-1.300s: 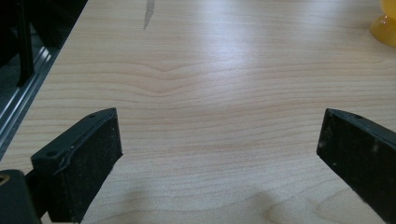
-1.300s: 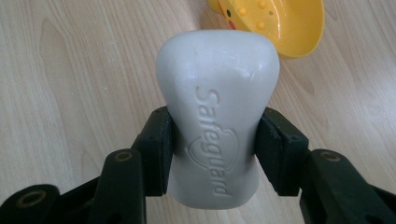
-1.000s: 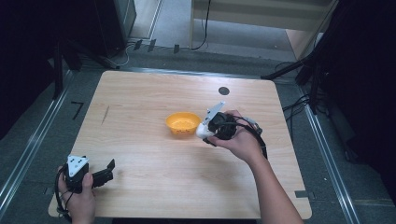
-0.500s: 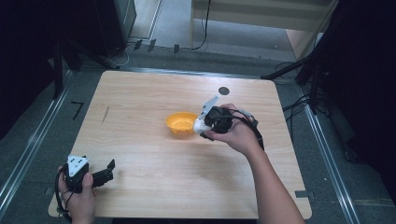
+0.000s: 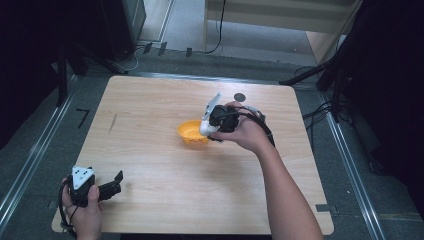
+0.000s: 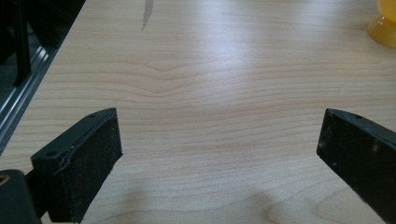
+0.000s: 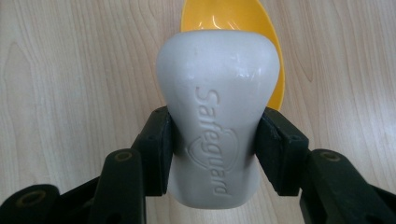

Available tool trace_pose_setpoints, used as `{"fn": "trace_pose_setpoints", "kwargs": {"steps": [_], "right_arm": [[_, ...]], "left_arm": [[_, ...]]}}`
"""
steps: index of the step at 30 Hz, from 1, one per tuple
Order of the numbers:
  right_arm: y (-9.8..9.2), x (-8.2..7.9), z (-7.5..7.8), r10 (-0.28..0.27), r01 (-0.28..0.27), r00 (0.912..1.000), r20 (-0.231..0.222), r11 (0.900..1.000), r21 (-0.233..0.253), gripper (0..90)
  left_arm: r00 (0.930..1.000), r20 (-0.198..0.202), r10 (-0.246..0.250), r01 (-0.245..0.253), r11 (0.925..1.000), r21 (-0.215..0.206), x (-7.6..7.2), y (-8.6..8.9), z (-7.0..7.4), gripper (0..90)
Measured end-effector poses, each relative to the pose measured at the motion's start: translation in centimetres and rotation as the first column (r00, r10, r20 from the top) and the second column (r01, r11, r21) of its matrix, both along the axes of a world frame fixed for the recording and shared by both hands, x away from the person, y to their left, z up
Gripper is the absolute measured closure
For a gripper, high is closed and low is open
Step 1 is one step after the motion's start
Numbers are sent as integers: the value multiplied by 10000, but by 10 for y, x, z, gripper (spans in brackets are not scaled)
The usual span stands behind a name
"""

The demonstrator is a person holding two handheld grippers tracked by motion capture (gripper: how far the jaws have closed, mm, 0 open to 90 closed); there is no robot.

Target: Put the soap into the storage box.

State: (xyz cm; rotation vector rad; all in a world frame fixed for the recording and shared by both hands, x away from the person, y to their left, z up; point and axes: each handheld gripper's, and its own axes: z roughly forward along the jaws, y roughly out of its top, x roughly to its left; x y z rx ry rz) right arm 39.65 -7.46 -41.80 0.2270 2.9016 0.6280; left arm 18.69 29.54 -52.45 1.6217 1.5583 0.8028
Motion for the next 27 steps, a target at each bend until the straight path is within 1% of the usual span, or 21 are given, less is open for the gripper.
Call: {"fn": "trace_pose_setpoints", "kwargs": {"steps": [2, 4, 5, 10, 16, 18, 19, 20, 21, 22, 23, 25, 27], "right_arm": [[5, 3, -1, 128, -128, 9999, -10, 9998, -158, 514], [9, 6, -2, 200, -201, 9998, -25, 9996, -178, 514], [12, 8, -3, 214, -215, 9998, -42, 9994, -267, 513], [19, 12, -4, 374, -376, 9993, -43, 9984, -419, 514], [29, 17, 2, 532, -526, 9985, 93, 9967, -612, 514], [32, 19, 2, 684, -674, 9976, 136, 9960, -587, 514], [33, 19, 2, 674, -666, 9977, 121, 9961, -572, 514], [35, 21, 1, 792, -782, 9967, 158, 9954, -560, 514], [39, 22, -1, 892, -868, 9957, 248, 9926, -846, 514], [39, 22, -1, 892, -868, 9957, 248, 9926, -846, 514], [40, 23, -2, 998, -967, 9945, 314, 9913, -890, 514], [44, 24, -3, 1116, -1083, 9933, 310, 9896, -950, 514], [46, 26, -5, 1125, -1091, 9932, 304, 9891, -984, 514]], "left_arm": [[10000, 1, 7, -7, 10000, -3, 0, 0, 0, 3], [10000, 10, 6, -6, 10000, -16, 0, 0, 0, 3], [10000, 21, 3, -3, 10000, -22, 0, 0, 0, 3], [10000, 51, -25, 25, 10000, -74, 0, 0, 0, 4], [10000, 34, -34, 34, 10000, -89, 0, 1, 0, 3], [10000, 56, -32, 32, 9999, -98, 0, 1, 0, 3], [10000, 53, -32, 33, 10000, -92, 0, 1, 0, 3], [10000, 58, -32, 32, 10000, -93, 0, 0, 0, 3], [10000, 45, -26, 27, 10000, -91, 0, 1, 0, 3], [10000, 26, -41, 41, 10000, -89, 0, 1, 0, 3], [10000, 37, -19, 20, 9999, -102, 0, 1, 0, 3], [10000, 35, -10, 10, 9999, -106, 0, 1, 0, 3], [10000, 40, -22, 23, 9999, -106, 0, 1, 0, 3]]}}
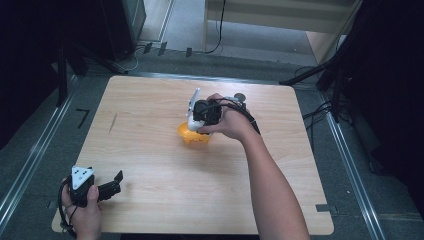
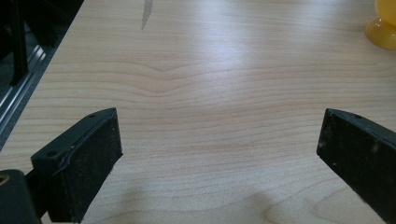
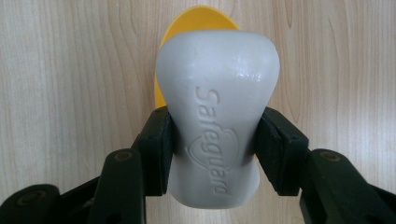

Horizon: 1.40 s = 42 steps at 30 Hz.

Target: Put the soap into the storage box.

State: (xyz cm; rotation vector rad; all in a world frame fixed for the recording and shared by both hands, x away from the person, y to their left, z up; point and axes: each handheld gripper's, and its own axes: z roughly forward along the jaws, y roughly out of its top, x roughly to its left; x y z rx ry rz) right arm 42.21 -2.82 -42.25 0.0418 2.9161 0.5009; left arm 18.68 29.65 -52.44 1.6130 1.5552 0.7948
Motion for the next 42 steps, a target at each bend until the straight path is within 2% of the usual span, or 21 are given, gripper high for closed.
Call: {"fn": "trace_pose_setpoints", "kwargs": {"steps": [4, 5, 16, 19, 24, 26, 27, 29, 31, 35, 38, 40, 42], "right_arm": [[4, 4, -3, 120, -121, 9998, 142, 9999, 68, 514], [5, 4, -4, 7, -7, 10000, 68, 10000, -13, 514], [11, 9, -17, 433, -429, 9986, 304, 9990, -148, 514], [13, 10, -21, 452, -451, 9990, 59, 9987, -232, 513], [15, 14, -29, 327, -330, 9994, -57, 9981, -526, 501], [15, 14, -29, 106, -110, 9998, -153, 9996, -278, 376], [15, 15, -27, -33, 32, 9999, -132, 10000, -33, 368], [15, 16, -24, -204, 211, 9991, -376, 9996, 176, 341], [14, 18, -22, -303, 311, 9991, -303, 9991, 278, 344], [8, 19, -20, -635, 675, 9966, -533, 9947, 776, 342], [1, 18, -21, -953, 1035, 9930, -704, 9868, 1247, 321], [-7, 15, -24, -1276, 1386, 9886, -795, 9783, 1542, 268], [-9, 14, -24, -1380, 1495, 9871, -814, 9763, 1568, 249]], "left_arm": [[10000, 20, 3, -3, 10000, -39, 0, 0, 0, 3], [10000, 20, 4, -4, 10000, -46, 0, 0, 0, 3], [10000, 23, -9, 9, 10000, -71, 0, 1, 0, 3], [10000, 22, -13, 13, 10000, -62, 0, 1, 0, 3], [10000, 29, 1, -1, 10000, -58, 0, 1, 0, 4], [10000, 40, -3, 3, 10000, -49, 0, 1, 0, 3], [10000, 49, 3, -3, 10000, -67, 0, 1, 0, 3], [10000, 45, 23, -23, 10000, -86, 0, 1, 0, 3], [10000, 48, 14, -14, 10000, -94, 0, 1, 0, 3], [10000, 60, 7, -7, 9999, -120, 0, 1, 0, 3], [10000, 54, 5, -4, 9999, -120, 0, 1, 0, 4], [10000, 48, 2, -2, 9999, -107, 0, 1, 0, 3], [10000, 20, 0, 1, 10000, -72, 0, 1, 0, 3]]}}
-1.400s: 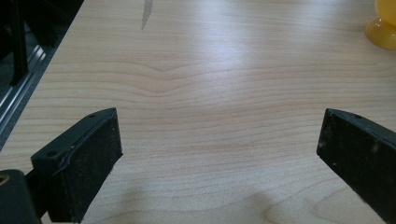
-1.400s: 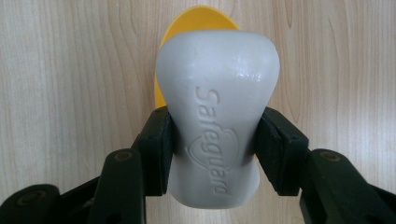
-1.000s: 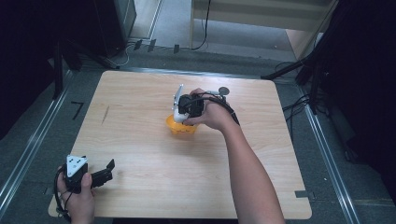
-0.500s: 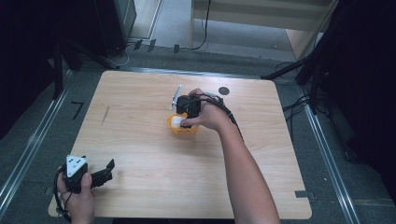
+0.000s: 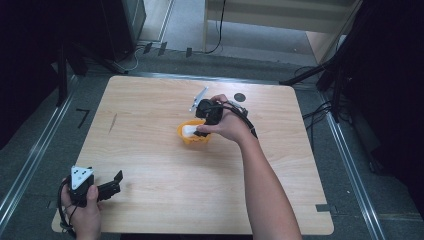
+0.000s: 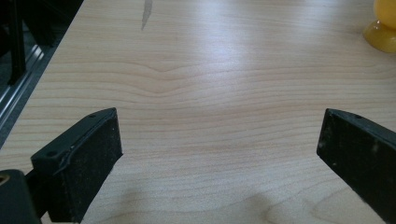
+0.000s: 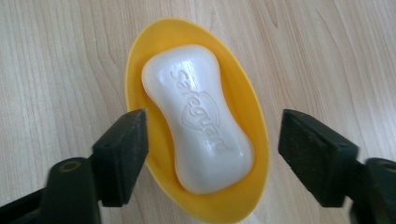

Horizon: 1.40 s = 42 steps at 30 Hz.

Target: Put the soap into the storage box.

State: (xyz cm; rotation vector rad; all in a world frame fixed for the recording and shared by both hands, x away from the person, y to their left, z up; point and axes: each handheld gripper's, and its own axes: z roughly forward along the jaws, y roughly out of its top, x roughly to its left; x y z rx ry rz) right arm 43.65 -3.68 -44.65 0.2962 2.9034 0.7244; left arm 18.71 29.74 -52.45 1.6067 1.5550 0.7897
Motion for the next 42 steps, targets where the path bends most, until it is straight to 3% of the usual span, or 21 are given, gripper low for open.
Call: {"fn": "trace_pose_setpoints", "kwargs": {"steps": [2, 4, 13, 16, 19, 23, 33, 36, 38, 42], "right_arm": [[-5, -3, -1, -409, 409, 9992, -12, 9991, 141, 199], [-10, -5, -2, -569, 579, 9979, -312, 9978, 334, 154], [-30, -17, -4, -1370, 1396, 9901, -306, 9838, 1122, 0], [-37, -21, -4, -1565, 1594, 9871, -325, 9787, 1293, 0], [-46, -29, -5, -1910, 1918, 9814, -211, 9671, 1672, 0], [-57, -35, -11, -2209, 2211, 9751, -209, 9600, 1719, 0], [-86, -48, -21, -2890, 2910, 9564, -418, 9314, 2187, 0], [-94, -52, -22, -3034, 3052, 9518, -455, 9217, 2395, 0], [-102, -59, -26, -3225, 3255, 9450, -549, 9102, 2562, 0], [-110, -63, -30, -3331, 3362, 9412, -568, 9060, 2570, 0]], "left_arm": [[10000, 1, 0, 0, 10000, 20, 0, 0, 0, 4], [10000, 0, -4, 4, 10000, 54, 0, 0, 0, 4], [10000, -19, -14, 14, 9999, 126, 0, -1, 0, 3], [10000, -34, -12, 12, 9999, 142, 0, -1, 0, 3], [10000, -28, -8, 9, 9999, 114, 0, -1, 0, 4], [10000, -44, -8, 9, 10000, 97, 0, -1, 0, 3], [10000, -56, -8, 9, 9998, 183, 0, -1, 0, 4], [10000, -56, -31, 32, 9998, 217, 0, -2, 0, 3], [10000, -50, -23, 24, 9998, 199, 0, -2, 0, 3], [10000, -52, -24, 25, 9997, 229, 0, -2, 0, 4]]}}
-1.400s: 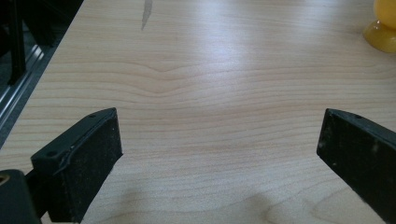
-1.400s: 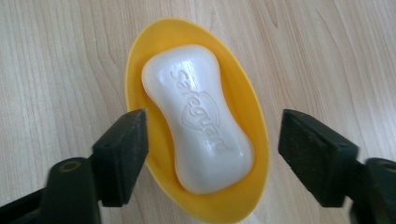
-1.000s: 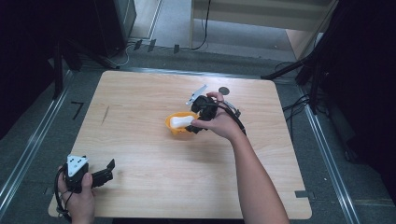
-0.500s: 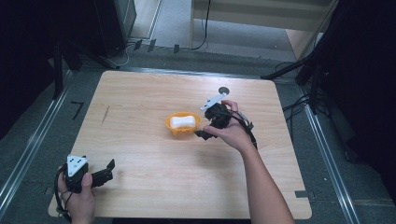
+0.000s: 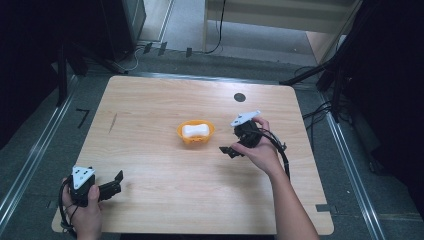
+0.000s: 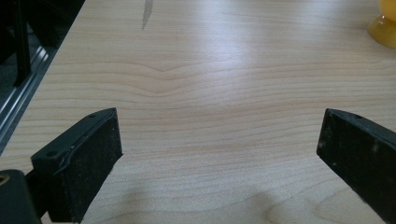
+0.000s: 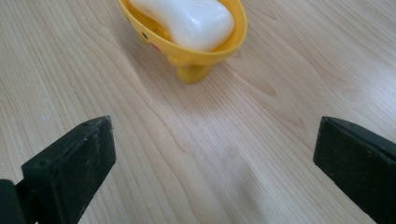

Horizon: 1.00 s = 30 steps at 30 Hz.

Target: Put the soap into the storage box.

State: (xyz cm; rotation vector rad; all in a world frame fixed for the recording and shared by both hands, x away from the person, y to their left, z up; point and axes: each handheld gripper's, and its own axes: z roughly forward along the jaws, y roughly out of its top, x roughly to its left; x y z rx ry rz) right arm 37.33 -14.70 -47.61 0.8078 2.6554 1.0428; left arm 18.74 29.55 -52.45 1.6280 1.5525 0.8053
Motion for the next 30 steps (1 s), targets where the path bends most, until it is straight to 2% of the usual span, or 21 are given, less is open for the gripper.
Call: {"fn": "trace_pose_setpoints", "kwargs": {"steps": [6, 16, 26, 28, 30], "right_arm": [[-24, -11, -5, -634, 632, 9980, 39, 9975, 301, 0], [-58, -29, -12, -1127, 1116, 9935, 184, 9922, 553, 0], [-91, -48, -22, -1775, 1758, 9840, 166, 9817, 735, 0], [-102, -53, -26, -2053, 2035, 9786, 147, 9756, 823, 0], [-105, -54, -26, -2118, 2096, 9772, 161, 9740, 864, 0]], "left_arm": [[10000, 2, 9, -9, 10000, 2, 0, 0, 0, 4], [10000, 6, 20, -21, 10000, 88, 0, -1, 0, 4], [10000, 1, 32, -32, 9999, 149, 0, -2, 0, 4], [10000, 0, 19, -19, 9999, 166, 0, -2, 0, 4], [10000, -12, 14, -14, 9999, 172, 0, -2, 0, 4]]}}
